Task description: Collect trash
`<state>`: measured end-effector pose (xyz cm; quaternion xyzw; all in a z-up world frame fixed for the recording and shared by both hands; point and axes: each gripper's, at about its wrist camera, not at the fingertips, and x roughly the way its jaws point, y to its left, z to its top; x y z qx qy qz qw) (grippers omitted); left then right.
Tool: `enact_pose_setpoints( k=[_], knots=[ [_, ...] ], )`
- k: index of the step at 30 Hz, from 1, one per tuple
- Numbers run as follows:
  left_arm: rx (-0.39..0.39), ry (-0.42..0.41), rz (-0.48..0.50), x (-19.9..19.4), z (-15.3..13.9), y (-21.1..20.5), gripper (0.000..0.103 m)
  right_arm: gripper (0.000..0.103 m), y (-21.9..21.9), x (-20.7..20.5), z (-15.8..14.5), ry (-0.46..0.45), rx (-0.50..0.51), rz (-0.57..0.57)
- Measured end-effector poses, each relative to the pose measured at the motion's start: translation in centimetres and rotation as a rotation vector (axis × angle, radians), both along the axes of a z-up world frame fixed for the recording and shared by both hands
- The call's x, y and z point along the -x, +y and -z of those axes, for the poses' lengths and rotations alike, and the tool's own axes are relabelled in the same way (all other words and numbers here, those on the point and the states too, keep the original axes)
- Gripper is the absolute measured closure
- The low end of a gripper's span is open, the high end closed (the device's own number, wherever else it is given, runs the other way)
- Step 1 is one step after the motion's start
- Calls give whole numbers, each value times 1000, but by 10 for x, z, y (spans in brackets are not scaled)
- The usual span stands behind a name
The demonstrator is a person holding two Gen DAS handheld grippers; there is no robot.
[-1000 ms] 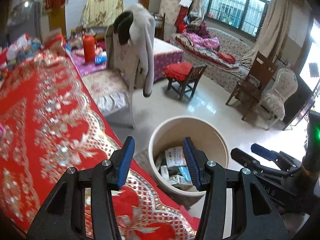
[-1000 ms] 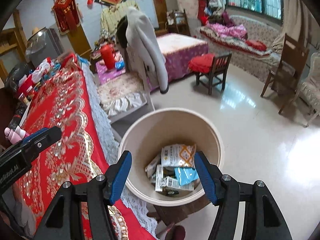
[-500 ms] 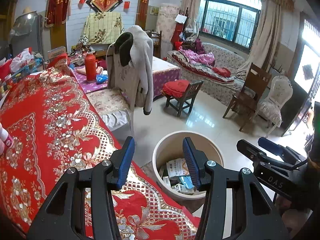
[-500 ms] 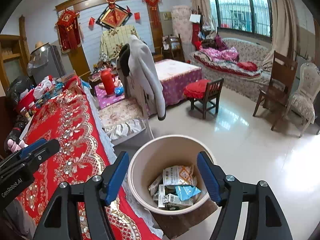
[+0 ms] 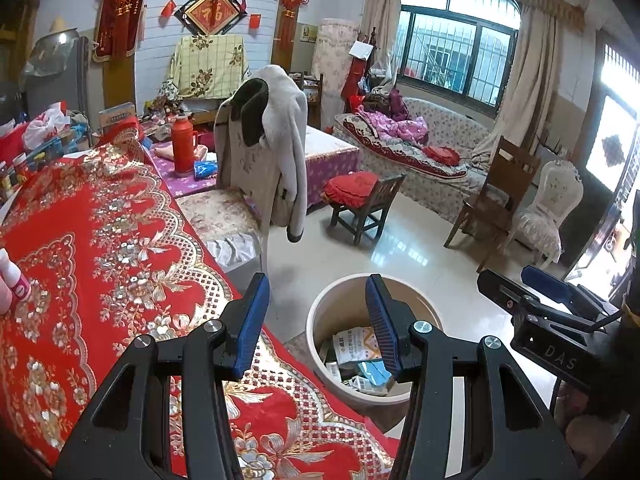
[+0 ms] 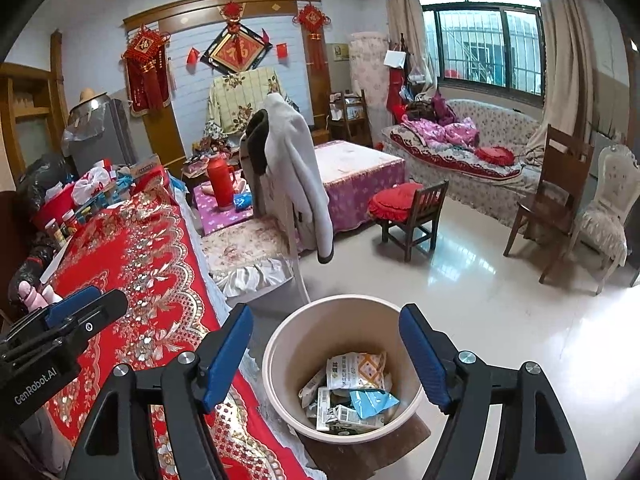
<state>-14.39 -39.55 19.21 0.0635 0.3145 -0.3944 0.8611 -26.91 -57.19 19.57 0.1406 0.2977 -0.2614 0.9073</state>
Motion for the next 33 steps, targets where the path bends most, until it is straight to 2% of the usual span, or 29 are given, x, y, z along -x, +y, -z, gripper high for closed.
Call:
enact_pose_setpoints(
  k=[33],
  knots=[
    [-17, 19, -4, 3, 7, 0, 55, 29, 3, -3, 3, 5, -6, -17]
  ],
)
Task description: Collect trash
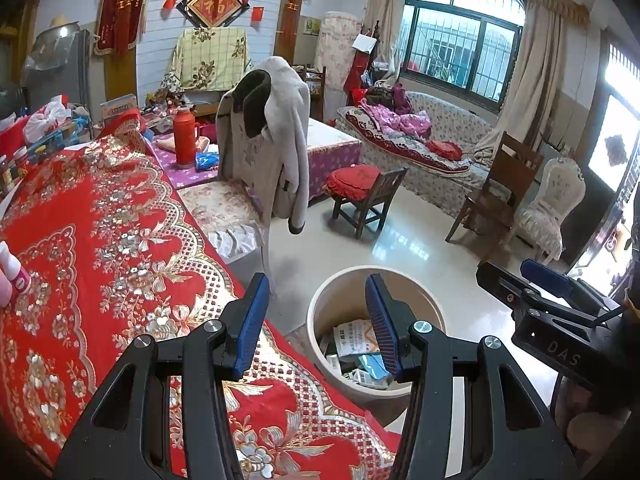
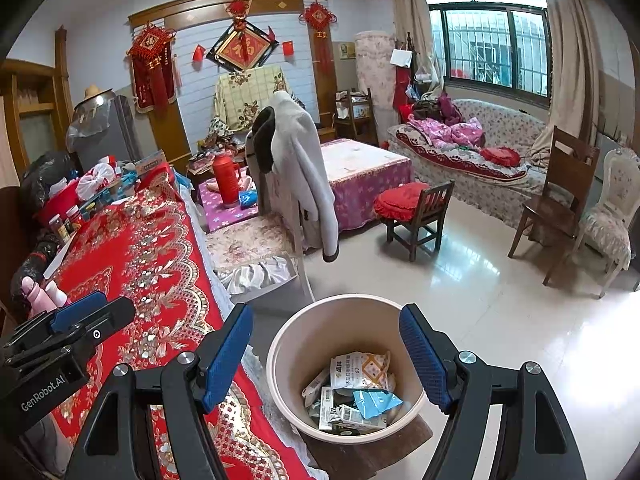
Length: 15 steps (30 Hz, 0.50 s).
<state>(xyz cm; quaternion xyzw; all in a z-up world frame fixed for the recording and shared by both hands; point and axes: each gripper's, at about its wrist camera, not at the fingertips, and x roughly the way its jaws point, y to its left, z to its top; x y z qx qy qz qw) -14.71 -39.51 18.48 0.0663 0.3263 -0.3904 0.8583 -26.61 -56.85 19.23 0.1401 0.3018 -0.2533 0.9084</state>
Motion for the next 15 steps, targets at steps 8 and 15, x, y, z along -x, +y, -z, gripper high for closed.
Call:
enact_pose_setpoints(
  k=[8, 15],
  knots=[
    [-3, 7, 0, 0, 1, 0, 55, 29, 0, 0, 0, 3, -1, 0],
    [-4, 13, -3, 1, 3, 0, 55, 29, 2, -1, 5, 12, -4, 2]
  ],
)
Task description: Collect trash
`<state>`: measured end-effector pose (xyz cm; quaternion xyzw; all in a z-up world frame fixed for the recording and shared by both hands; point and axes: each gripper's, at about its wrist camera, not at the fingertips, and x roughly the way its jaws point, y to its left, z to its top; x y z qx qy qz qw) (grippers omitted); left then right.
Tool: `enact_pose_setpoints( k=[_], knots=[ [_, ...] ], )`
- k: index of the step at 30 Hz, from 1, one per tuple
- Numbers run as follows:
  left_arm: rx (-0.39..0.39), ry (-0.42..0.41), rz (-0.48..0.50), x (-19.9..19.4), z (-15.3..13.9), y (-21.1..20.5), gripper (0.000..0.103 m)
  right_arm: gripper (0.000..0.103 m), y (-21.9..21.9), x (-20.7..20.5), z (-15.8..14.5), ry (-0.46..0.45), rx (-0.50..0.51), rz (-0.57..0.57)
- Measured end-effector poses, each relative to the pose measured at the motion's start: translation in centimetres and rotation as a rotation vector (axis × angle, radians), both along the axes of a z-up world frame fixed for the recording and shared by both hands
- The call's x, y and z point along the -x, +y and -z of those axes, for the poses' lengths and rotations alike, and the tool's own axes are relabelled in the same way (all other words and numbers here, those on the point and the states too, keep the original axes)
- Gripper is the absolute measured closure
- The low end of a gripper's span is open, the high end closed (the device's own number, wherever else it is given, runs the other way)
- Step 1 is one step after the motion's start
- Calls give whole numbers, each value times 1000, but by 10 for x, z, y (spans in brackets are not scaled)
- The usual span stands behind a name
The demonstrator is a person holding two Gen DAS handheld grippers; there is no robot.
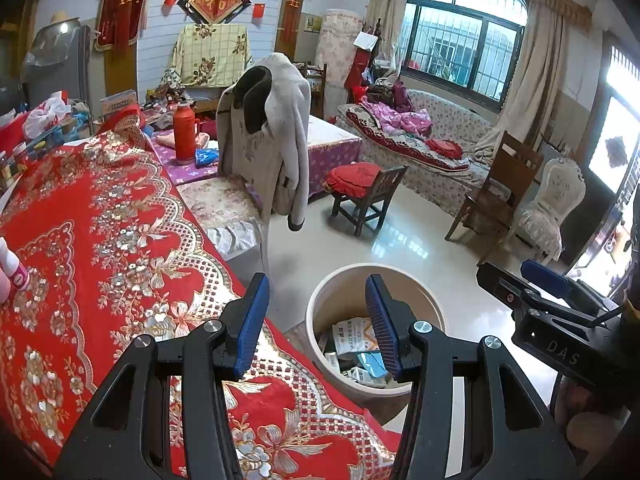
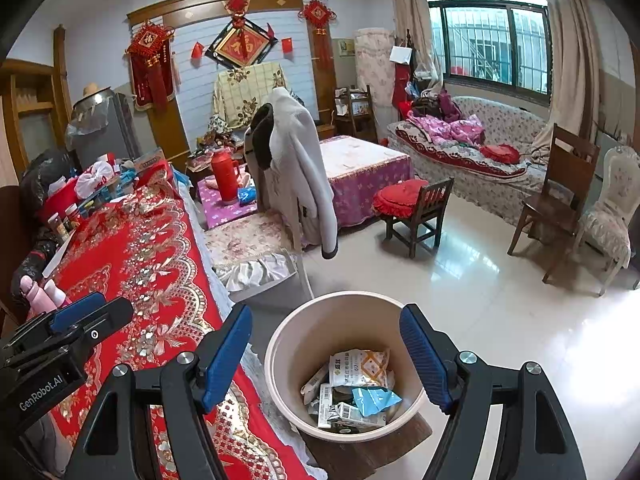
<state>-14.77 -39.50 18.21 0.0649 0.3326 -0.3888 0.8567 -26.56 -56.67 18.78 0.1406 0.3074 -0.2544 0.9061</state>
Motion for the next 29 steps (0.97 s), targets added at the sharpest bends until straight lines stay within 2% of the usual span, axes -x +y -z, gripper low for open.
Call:
enact_pose_setpoints(
  k=[29],
  knots=[
    [3, 46, 19, -1, 4, -11, 55, 28, -11, -4, 5, 40, -12, 0]
  ],
)
